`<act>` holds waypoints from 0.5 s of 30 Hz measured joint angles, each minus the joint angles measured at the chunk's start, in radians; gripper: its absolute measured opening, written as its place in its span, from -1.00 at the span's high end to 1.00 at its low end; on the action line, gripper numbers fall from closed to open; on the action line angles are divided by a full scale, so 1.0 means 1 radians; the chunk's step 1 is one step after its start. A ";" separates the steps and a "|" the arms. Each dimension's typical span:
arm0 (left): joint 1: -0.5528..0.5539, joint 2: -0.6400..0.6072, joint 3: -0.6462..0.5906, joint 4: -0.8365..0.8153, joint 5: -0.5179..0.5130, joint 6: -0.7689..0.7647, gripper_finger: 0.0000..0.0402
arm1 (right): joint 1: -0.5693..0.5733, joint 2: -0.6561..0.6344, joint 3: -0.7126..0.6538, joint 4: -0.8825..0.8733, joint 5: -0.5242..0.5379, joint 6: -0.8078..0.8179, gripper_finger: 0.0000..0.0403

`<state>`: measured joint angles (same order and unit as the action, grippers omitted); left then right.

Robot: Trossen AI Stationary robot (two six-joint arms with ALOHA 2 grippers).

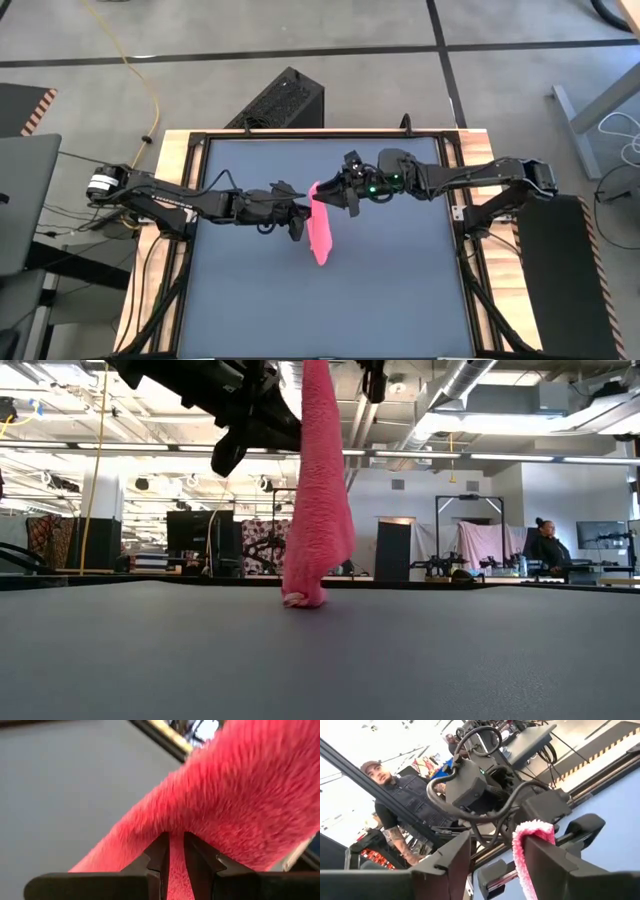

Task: Roll towel
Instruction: Fold the pink towel

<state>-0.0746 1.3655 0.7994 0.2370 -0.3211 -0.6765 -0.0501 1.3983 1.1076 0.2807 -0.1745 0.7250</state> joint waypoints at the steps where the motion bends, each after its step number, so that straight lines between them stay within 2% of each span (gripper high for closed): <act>1: 0.003 0.000 0.000 0.034 -0.014 0.004 0.77 | -0.005 0.000 0.000 0.008 0.000 -0.001 -0.04; 7: 0.054 0.000 0.000 0.267 0.017 0.102 0.77 | -0.046 -0.002 0.000 0.110 -0.006 -0.052 -0.03; 15: 0.076 0.000 0.000 0.300 0.134 0.089 0.77 | -0.199 -0.048 0.000 0.082 -0.108 -0.068 -0.03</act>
<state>0.0010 1.3655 0.7998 0.5372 -0.1869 -0.5873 -0.2493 1.3508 1.1072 0.3629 -0.2825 0.6567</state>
